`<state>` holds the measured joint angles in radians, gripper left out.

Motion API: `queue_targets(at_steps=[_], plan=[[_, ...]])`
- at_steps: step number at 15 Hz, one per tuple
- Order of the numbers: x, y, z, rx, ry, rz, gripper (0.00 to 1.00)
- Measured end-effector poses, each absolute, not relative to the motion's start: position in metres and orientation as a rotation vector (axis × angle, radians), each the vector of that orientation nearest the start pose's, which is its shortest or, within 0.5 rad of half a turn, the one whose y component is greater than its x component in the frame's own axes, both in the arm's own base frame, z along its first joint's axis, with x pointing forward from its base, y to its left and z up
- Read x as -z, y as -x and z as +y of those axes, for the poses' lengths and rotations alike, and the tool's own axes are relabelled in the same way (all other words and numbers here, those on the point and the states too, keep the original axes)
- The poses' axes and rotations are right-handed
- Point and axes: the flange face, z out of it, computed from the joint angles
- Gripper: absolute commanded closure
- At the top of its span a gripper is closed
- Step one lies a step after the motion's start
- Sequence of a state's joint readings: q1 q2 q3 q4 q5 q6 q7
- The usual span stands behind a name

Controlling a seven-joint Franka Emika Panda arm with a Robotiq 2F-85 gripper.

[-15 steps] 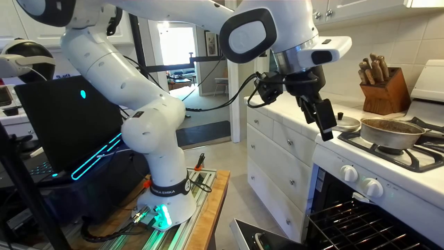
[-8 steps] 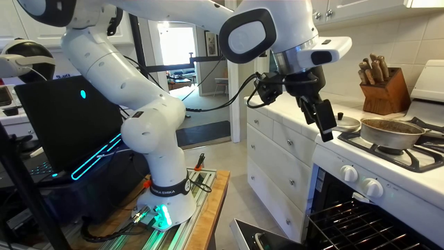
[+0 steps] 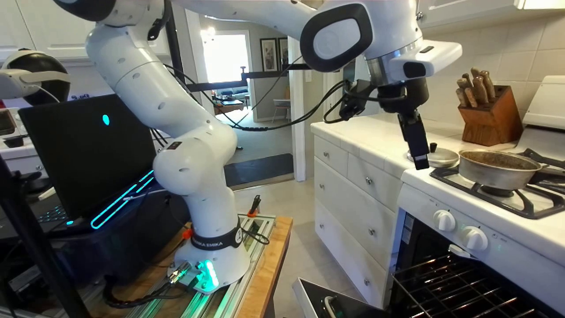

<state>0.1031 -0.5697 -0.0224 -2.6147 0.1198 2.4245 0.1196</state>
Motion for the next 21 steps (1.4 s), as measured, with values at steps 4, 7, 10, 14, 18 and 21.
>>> queue_targets(at_steps=[4, 7, 10, 14, 18, 21], plan=[[-0.472, -0.430, 0.060, 0.475, 2.913, 0.268, 0.00], [-0.470, -0.454, 0.070, 0.452, 2.908, 0.261, 0.00], [-0.468, -0.473, 0.081, 0.438, 2.909, 0.244, 0.00], [-0.459, -0.495, 0.101, 0.422, 2.914, 0.201, 0.00], [-0.449, -0.513, 0.120, 0.446, 2.906, 0.162, 0.00], [-0.442, -0.527, 0.129, 0.482, 2.887, 0.181, 0.00]])
